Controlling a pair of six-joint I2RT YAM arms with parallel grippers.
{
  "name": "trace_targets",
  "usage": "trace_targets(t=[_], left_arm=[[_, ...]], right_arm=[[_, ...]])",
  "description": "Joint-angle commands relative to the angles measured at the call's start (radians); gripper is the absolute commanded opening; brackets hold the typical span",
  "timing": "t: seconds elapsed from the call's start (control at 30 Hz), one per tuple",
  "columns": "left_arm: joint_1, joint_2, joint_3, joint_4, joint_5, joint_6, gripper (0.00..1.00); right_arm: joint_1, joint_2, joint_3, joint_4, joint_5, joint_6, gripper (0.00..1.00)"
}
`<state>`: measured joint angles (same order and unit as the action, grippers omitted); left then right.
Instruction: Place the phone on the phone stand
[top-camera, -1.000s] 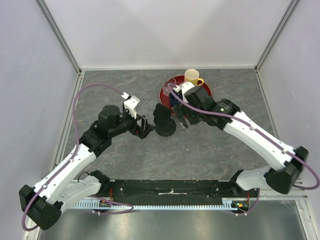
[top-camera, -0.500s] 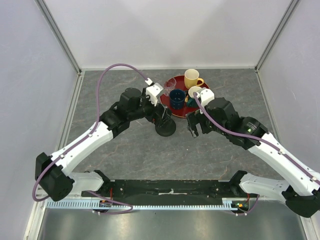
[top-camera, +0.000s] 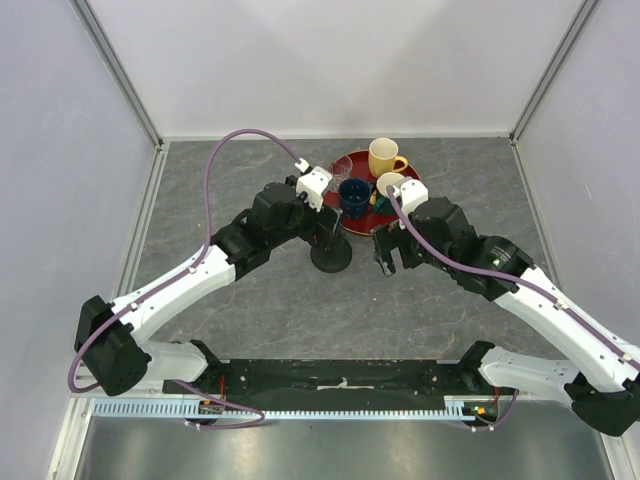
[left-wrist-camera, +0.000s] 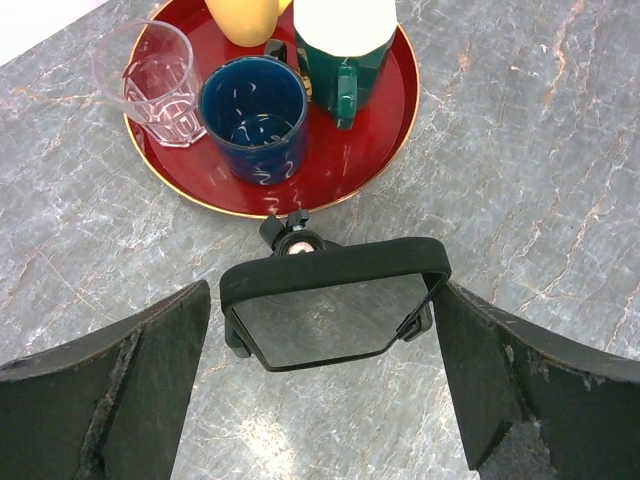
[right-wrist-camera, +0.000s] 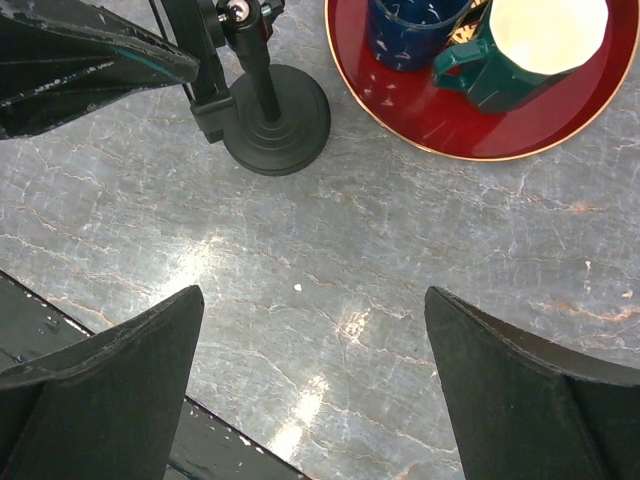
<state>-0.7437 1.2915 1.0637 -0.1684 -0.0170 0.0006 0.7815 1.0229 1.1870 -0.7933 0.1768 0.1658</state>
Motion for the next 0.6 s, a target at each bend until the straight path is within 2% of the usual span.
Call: trace_targets(t=[0.0, 0.23, 0.43, 0.57], left_arm=[[0.0, -0.003, -0.016, 0.055, -0.081, -0.042, 0.97], [-0.009, -0.003, -0.031, 0.069, -0.041, -0.067, 0.98], [-0.026, 0.005, -0.031, 0.061, -0.092, -0.088, 0.95], [-0.055, 0.017, -0.024, 0.049, -0.136, -0.09, 0.97]], right_arm=[[0.002, 0.022, -0.012, 0.065, -0.022, 0.024, 0.98], [0.001, 0.029, -0.021, 0.074, -0.023, 0.024, 0.98], [0.002, -0.003, -0.052, 0.077, -0.016, 0.037, 0.98], [0.001, -0.012, -0.049, 0.066, -0.025, 0.047, 0.98]])
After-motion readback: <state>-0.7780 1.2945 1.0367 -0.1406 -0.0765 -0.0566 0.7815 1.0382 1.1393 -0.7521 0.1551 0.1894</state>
